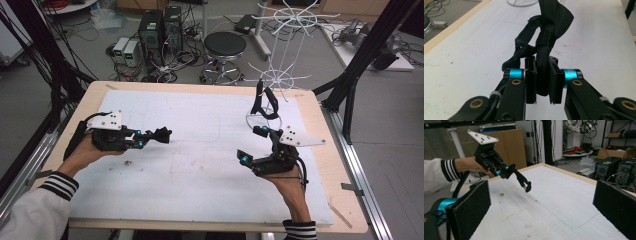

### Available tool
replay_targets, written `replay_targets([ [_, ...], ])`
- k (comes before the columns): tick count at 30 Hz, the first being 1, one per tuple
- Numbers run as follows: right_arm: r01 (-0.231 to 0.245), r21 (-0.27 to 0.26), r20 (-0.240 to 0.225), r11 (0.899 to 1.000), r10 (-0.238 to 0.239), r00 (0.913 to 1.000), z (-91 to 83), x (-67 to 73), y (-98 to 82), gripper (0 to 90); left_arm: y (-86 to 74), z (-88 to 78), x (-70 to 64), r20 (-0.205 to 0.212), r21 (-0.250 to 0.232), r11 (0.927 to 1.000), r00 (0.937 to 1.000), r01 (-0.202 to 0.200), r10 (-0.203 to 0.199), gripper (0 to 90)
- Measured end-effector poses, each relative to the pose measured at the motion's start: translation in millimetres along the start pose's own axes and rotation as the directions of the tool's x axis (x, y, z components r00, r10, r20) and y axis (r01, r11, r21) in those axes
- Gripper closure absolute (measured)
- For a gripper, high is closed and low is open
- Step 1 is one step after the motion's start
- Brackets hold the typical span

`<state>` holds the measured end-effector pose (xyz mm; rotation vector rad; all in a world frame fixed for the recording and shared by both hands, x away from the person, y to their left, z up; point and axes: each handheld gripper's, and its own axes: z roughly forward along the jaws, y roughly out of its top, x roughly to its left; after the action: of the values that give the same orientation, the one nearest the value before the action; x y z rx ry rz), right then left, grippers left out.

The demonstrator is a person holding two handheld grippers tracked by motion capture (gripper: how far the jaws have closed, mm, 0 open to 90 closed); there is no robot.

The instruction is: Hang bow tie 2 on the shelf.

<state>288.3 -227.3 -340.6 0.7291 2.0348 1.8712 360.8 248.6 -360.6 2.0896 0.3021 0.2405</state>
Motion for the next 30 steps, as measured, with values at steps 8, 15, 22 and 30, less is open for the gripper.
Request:
replay_targets([
  [8, 0.005, 0.031, -0.015, 1.000, -0.004, 0.9999, 8.5, 0.0, 6.3, 0.7, 12.2, 8.3, -8.7, 0.016, -0.061, 0.9981, 0.9999, 0.004, -0.003, 78.9],
  [15, 0.008, 0.071, -0.047, 0.997, -0.005, 0.9989, 15.5, -0.7, 9.5, 4.0, 22.9, 17.0, -20.4, 0.040, -0.088, 0.9959, 0.9989, -0.023, 0.027, 78.8],
  [22, 0.027, 0.104, -0.075, 0.994, -0.019, 0.9970, 26.3, 1.7, 13.6, 4.0, 32.0, 26.2, -28.1, 0.045, -0.106, 0.9938, 0.9983, -0.032, 0.037, 78.8],
  [30, 0.065, 0.125, -0.146, 0.990, -0.046, 0.9882, 37.9, 3.7, 15.5, 4.8, 38.4, 33.4, -34.8, 0.061, -0.139, 0.9902, 0.9978, -0.018, 0.027, 78.8],
])
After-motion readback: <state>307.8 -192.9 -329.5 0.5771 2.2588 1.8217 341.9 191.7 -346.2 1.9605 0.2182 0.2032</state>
